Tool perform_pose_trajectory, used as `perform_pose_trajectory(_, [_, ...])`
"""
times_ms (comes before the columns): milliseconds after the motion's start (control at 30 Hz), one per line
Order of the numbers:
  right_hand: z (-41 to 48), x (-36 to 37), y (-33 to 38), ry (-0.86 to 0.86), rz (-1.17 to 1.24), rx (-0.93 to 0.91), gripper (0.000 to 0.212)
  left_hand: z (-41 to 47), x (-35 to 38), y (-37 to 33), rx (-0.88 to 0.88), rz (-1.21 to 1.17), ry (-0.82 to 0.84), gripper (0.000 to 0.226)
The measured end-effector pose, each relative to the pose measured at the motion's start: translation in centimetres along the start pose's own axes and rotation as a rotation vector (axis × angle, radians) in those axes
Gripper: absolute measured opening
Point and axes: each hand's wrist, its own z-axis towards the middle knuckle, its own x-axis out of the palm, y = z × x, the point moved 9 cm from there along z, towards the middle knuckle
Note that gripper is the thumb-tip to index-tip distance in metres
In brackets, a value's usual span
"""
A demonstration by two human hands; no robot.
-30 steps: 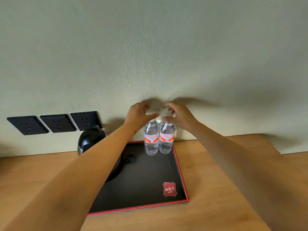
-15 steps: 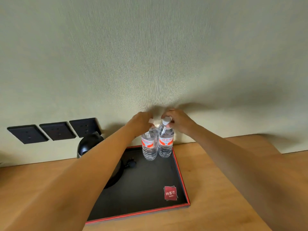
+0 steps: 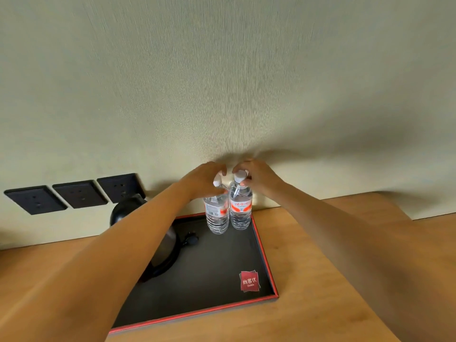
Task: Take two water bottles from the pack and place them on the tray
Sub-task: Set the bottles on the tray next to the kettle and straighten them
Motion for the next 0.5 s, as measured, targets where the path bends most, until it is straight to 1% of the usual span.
perform_pose_trajectory(67, [0.0,0.0,0.0,0.001,-0.015,-0.001,0.036,-0.1,-0.5,0.9,-0.153,0.022,-0.104,0.054])
perform_pose_trajectory(133, [0.0,0.1,0.0,0.003,-0.009,0.001,0.037,-0.4,-0.9,1.6,-0.265,0.024,-0.185,0.050])
perform_pose_trajectory(167, [0.0,0.0,0.0,0.002,-0.012,-0.002,0.037,-0.4,-0.9,1.7,-0.273,-0.007,-0.203,0.044])
perform_pose_trajectory(267, [0.1,0.0,-0.3,0.003,-0.080,0.000,0.040,-0.3,-0.4,1.1,-0.190,-0.046,-0.200,0.031])
perform_pose_trajectory(333, [0.2,0.0,-1.1,0.016,-0.083,0.041,0.042,-0.2,-0.1,1.0,-0.155,-0.066,-0.199,0.033])
perform_pose_trajectory(400, [0.1,0.3,-1.6,0.020,-0.040,0.065,0.038,-0.2,0.2,1.2,-0.134,-0.111,-0.221,0.033])
perform_pose_trajectory(500, [0.2,0.6,-1.6,-0.006,-0.022,0.048,0.035,-0.2,0.6,1.7,-0.118,-0.161,-0.253,0.031])
